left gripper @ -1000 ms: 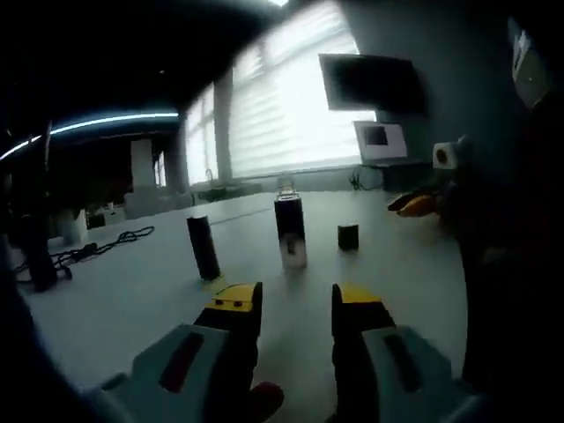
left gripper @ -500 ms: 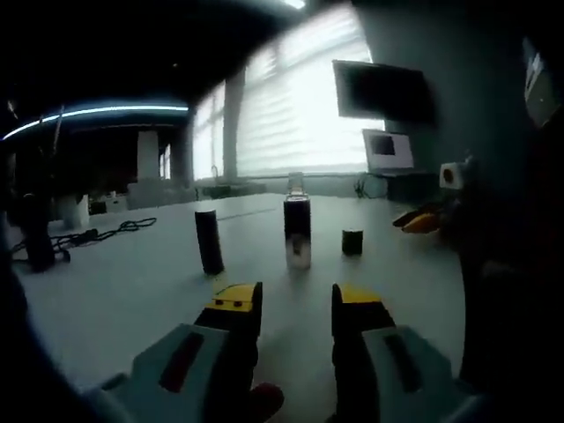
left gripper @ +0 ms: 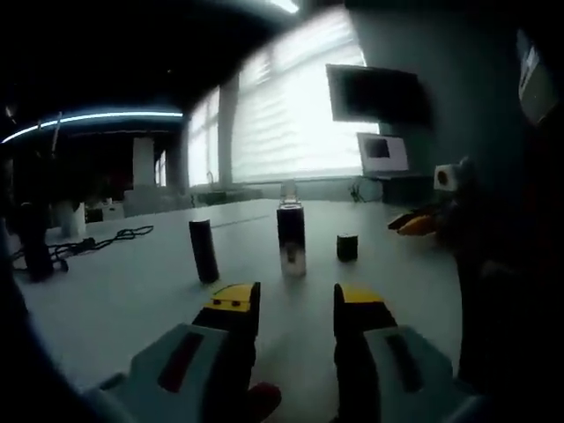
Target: Pick up cosmetic bottle twist off cap place on table pick up cap screw tight cap place on table
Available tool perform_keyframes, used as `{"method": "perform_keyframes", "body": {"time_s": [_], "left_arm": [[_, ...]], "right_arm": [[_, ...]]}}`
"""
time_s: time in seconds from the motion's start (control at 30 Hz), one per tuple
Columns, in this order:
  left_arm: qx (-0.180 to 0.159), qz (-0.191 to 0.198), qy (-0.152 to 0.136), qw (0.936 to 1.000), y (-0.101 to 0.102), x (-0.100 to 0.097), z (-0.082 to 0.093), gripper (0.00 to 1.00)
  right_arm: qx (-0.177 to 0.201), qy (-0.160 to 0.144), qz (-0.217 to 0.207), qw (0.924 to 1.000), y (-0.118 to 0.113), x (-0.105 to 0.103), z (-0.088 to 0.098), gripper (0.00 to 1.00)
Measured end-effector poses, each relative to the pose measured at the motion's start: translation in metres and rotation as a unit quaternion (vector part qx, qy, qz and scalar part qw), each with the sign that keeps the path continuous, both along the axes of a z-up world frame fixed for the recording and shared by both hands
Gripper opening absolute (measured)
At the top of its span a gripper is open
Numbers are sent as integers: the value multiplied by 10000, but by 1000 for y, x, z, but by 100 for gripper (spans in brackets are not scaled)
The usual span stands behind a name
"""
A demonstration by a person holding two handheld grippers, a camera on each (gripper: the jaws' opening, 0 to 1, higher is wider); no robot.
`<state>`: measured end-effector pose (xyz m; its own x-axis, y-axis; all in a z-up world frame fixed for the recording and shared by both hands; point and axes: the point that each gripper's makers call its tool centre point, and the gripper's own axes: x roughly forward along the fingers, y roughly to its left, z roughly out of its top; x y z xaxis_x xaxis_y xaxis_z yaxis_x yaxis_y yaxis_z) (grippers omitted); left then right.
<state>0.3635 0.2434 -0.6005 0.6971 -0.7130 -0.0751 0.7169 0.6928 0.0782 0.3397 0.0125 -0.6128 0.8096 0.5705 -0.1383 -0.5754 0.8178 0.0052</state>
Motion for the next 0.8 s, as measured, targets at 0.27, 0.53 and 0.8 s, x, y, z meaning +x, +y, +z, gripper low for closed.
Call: {"method": "perform_keyframes", "body": {"time_s": [0.27, 0.53, 0.8], "left_arm": [[24, -38, 16, 10000, -10, 8, 6, 24], [5, -65, 13, 10000, -19, 23, 9, 26], [-275, -107, 191, 9994, -29, 37, 15, 30]], "right_arm": [[71, -10, -1, 10000, 0, 1, 4, 17], [66, -76, 29, 9999, 0, 7, 13, 17], [187, -255, 152, 9994, 12, 18, 26, 17]]}}
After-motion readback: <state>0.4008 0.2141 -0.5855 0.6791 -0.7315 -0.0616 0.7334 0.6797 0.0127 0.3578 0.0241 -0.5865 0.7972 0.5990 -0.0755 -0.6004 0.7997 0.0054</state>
